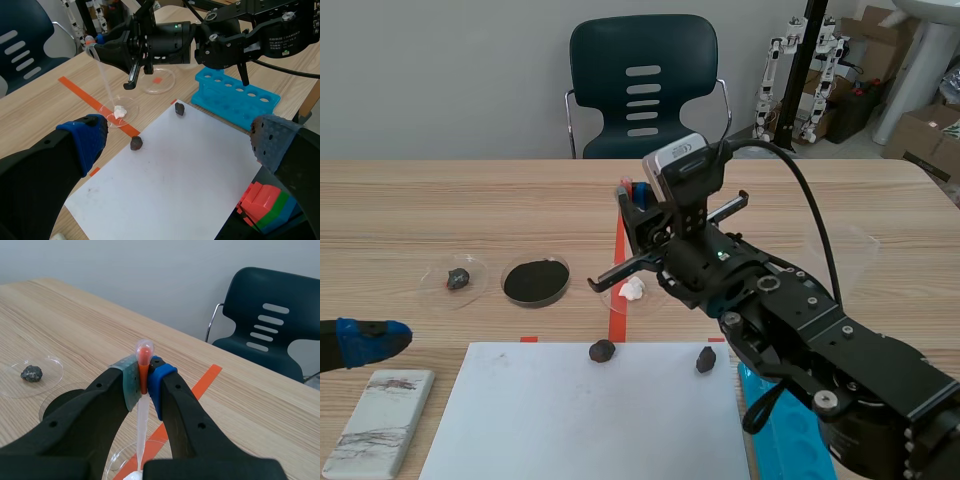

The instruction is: Squeeze the dropper onto the mineral

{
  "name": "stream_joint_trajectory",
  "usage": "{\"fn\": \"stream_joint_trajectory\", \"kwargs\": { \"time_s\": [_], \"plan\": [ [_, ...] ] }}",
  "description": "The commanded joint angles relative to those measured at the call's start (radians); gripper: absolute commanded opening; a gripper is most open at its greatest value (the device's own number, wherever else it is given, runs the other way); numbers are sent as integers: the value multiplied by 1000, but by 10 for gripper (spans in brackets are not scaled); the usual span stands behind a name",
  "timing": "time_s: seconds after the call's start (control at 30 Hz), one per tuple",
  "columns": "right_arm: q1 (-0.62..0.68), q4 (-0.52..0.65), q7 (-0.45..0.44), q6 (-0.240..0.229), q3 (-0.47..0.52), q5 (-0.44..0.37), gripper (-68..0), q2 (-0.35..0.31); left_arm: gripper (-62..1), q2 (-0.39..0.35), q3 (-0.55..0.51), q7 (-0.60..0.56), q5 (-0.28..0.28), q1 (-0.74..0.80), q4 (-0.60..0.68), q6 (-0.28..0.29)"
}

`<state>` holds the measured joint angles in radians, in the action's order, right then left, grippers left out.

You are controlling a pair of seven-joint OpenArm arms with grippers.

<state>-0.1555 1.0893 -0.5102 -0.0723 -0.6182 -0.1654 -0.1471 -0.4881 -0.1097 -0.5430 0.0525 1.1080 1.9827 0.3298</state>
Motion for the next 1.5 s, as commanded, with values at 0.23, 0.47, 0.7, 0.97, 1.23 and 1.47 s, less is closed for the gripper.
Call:
{"fn": "stream_joint_trajectory", "kwargs": {
  "time_s": [0.23, 0.47, 0.7, 0.97, 1.23, 1.47],
  "plan": [
    [72, 209, -3, 1, 0, -4, -649, -87, -11, 3, 4, -14, -10, 2, 12, -2],
    [249, 473, 47, 6, 16, -7, -649, -209, -11, 3, 4, -14, -10, 2, 12, -2],
    [528, 776, 53, 5, 118, -8, -649, -343, -11, 3, 4, -14, -10, 2, 12, -2],
    [905, 970, 16, -4, 346, 1, -664, -381, -11, 3, 4, -14, -10, 2, 12, -2],
    [1182, 996, -204, -85, 570, 4, -664, -380, -11, 3, 4, -14, -10, 2, 12, -2],
    [1337, 996, -341, -170, 693, 4, -664, -376, -11, 3, 4, -14, -10, 2, 12, -2]
  ]
}}
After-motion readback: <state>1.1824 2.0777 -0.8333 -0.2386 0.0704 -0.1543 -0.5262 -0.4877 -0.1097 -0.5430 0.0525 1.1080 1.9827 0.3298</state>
